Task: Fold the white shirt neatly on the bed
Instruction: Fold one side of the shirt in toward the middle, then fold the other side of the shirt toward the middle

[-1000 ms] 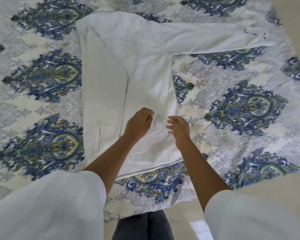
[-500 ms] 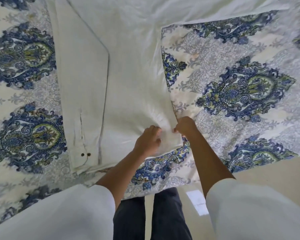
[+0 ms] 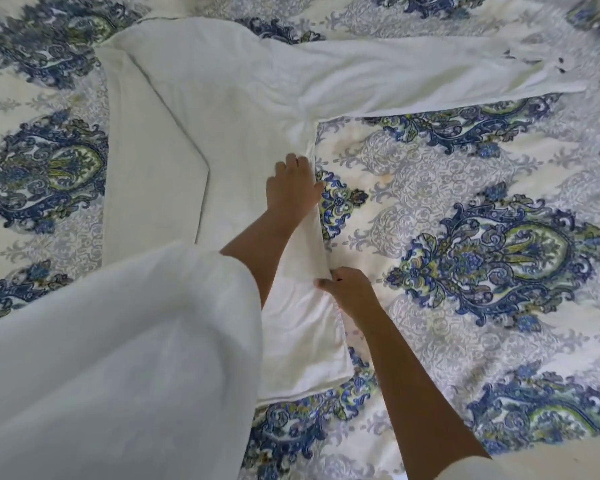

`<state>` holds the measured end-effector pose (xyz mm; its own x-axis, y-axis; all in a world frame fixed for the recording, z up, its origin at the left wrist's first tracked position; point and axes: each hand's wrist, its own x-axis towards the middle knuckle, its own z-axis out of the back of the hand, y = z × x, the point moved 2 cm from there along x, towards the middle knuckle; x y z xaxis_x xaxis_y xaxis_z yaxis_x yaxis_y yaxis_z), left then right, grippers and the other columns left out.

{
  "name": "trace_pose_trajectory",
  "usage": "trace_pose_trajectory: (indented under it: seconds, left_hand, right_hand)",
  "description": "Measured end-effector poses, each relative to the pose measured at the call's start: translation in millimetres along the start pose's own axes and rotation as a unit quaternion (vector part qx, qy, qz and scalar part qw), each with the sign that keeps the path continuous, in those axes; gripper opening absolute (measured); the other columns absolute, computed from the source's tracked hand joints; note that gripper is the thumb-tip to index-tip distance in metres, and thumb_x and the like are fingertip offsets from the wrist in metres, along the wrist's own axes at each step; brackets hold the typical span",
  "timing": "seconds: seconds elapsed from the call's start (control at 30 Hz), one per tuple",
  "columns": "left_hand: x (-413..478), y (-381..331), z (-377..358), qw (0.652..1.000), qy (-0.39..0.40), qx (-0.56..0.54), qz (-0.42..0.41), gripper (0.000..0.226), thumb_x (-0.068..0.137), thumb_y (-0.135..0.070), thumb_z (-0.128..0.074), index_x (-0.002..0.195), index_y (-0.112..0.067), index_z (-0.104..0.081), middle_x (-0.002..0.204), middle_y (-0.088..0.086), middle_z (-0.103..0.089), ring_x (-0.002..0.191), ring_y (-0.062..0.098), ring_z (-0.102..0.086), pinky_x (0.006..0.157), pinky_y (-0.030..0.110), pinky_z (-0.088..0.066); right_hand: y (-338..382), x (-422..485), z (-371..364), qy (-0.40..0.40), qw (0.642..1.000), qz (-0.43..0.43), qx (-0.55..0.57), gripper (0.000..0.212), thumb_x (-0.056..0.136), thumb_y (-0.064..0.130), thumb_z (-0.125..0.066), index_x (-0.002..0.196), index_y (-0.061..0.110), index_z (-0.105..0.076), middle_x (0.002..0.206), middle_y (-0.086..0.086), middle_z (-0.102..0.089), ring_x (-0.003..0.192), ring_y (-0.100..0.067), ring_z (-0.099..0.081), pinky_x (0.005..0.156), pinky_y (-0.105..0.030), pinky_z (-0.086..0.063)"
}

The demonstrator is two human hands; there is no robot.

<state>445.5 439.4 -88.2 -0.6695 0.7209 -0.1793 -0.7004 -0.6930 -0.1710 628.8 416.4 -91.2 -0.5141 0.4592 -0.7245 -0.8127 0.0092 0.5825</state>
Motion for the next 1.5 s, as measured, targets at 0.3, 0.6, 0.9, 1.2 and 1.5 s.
trace_pose_trajectory:
  seconds: [0.3, 0.6, 0.9, 1.2, 1.5]
  left_hand:
    - [76, -7, 11, 0.998, 0.006, 0.054, -0.007, 0.033, 0.091, -0.013, -0.046, 0.122, -0.002, -0.042, 0.119, 0.015, -0.052, 0.104, 0.033, -0.057, 0.071, 0.035, -0.041]
    - [75, 72, 49, 0.856, 0.002, -0.487, 0.173, 0.027, 0.087, -0.007, -0.051, 0.065, -0.017, -0.04, 0.062, 0.001, -0.038, 0.055, 0.014, -0.038, 0.05, 0.023, -0.033]
    - [31, 146, 26, 0.695, 0.042, -0.619, 0.364, 0.023, 0.085, 0.001, -0.052, 0.064, -0.01, -0.049, 0.063, 0.006, -0.049, 0.053, 0.019, -0.048, 0.04, 0.019, -0.043]
    - [-50, 125, 20, 0.735, 0.242, -0.531, 0.347, 0.015, 0.083, -0.001, -0.062, 0.073, -0.007, -0.053, 0.074, 0.01, -0.058, 0.063, 0.022, -0.058, 0.056, 0.031, -0.051]
    - [-154, 144, -10, 0.711, 0.126, -0.583, 0.372, 0.012, 0.088, -0.001, -0.054, 0.078, -0.009, -0.054, 0.08, 0.01, -0.061, 0.069, 0.023, -0.059, 0.062, 0.034, -0.053]
  right_hand:
    - [20, 32, 1, -0.064, 0.995, 0.076, 0.009, 0.014, 0.085, 0.023, -0.06, 0.084, 0.01, -0.059, 0.071, 0.0, -0.054, 0.073, -0.019, -0.052, 0.065, -0.029, -0.038]
    - [63, -6, -44, -0.171, 0.902, 0.31, -0.246, 0.046, 0.072, 0.016, -0.048, 0.117, 0.014, -0.059, 0.079, 0.0, -0.068, 0.047, -0.02, -0.062, 0.04, -0.022, -0.045]
    - [82, -6, -95, -0.021, 0.905, 0.219, -0.364, 0.059, 0.084, 0.022, -0.055, 0.139, 0.012, -0.035, 0.104, -0.008, -0.065, 0.094, -0.027, -0.064, 0.073, -0.031, -0.049]
    - [56, -33, -104, 0.16, 0.944, 0.024, -0.286, 0.044, 0.085, 0.011, -0.053, 0.122, 0.006, -0.032, 0.12, -0.015, -0.056, 0.109, -0.036, -0.056, 0.087, -0.039, -0.045]
    - [35, -88, -143, 0.125, 0.953, 0.097, -0.259, 0.041, 0.081, -0.002, -0.048, 0.12, 0.008, -0.04, 0.118, -0.015, -0.053, 0.106, -0.035, -0.056, 0.079, -0.036, -0.045]
